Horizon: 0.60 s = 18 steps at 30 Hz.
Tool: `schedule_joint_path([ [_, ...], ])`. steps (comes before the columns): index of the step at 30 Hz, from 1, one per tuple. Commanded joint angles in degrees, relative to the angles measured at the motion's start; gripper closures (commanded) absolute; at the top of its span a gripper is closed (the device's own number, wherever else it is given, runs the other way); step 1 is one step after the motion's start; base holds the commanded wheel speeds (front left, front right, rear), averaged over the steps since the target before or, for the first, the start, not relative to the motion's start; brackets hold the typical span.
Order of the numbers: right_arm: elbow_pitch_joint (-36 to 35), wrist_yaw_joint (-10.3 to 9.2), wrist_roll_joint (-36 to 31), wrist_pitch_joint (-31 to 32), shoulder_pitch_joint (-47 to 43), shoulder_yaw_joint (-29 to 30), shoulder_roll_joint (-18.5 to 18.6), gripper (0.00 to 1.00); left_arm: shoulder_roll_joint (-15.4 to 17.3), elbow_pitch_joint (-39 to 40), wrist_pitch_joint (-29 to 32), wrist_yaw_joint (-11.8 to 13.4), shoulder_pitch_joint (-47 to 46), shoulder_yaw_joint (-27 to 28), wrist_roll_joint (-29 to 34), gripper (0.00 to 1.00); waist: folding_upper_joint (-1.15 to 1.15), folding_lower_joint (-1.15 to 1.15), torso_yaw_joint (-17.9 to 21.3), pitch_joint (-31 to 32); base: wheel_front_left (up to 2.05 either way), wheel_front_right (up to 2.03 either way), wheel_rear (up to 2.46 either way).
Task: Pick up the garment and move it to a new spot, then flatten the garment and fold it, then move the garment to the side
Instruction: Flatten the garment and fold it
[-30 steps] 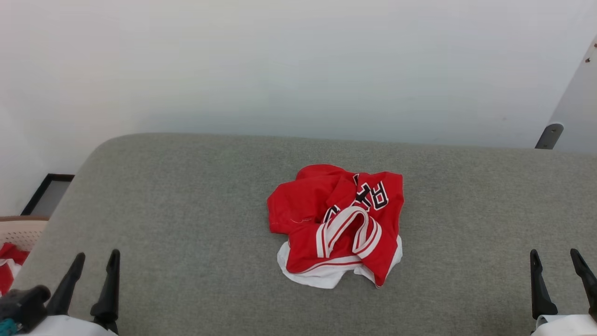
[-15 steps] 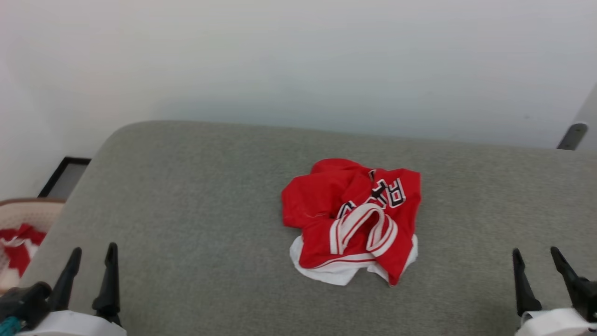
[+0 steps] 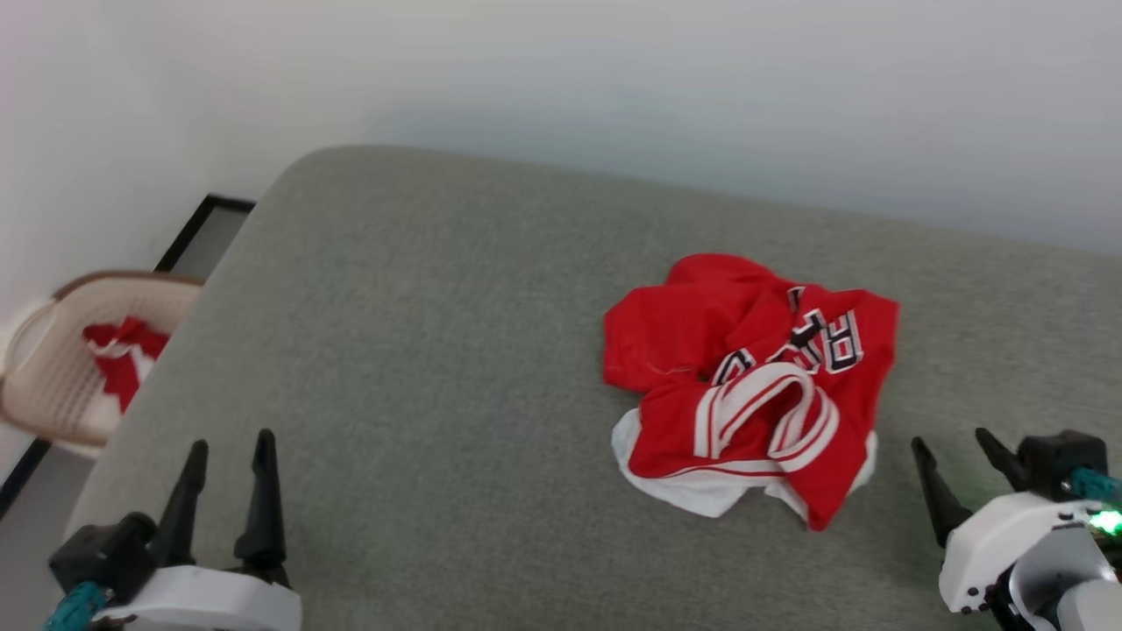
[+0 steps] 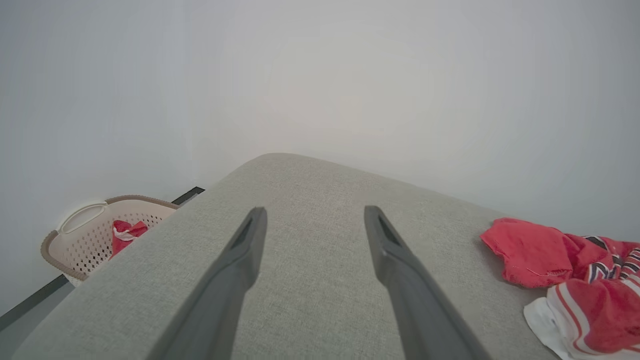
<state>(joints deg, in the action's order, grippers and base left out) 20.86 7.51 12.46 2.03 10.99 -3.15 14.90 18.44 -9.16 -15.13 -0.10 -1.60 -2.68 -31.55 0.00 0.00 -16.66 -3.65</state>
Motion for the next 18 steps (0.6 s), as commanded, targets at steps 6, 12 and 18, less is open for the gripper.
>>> schedule_joint_path([
  [6, 0.71, -0.04, 5.23, 6.51, 2.49, -4.62, 2.15, 0.0, -3.4, -0.48, 0.0, -1.88, -1.76, 1.59, 2.28, 0.0, 0.0, 0.0, -4.95, -4.93, 0.0, 0.0, 0.0],
  [12, 1.95, -0.04, 9.12, 14.16, 3.92, -7.9, 3.87, 0.0, -6.26, -1.22, 0.0, -3.61, -2.56, 3.64, 3.99, 0.0, 0.0, 0.0, -5.75, -6.18, 0.0, 0.0, 0.0],
  [18, 7.13, -0.05, 9.69, 22.74, 5.14, -8.92, 2.62, 0.0, -8.32, -2.28, 0.0, -5.15, -3.47, 5.28, 5.2, 0.0, 0.0, 0.0, -6.0, -6.92, 0.0, 0.0, 0.0],
])
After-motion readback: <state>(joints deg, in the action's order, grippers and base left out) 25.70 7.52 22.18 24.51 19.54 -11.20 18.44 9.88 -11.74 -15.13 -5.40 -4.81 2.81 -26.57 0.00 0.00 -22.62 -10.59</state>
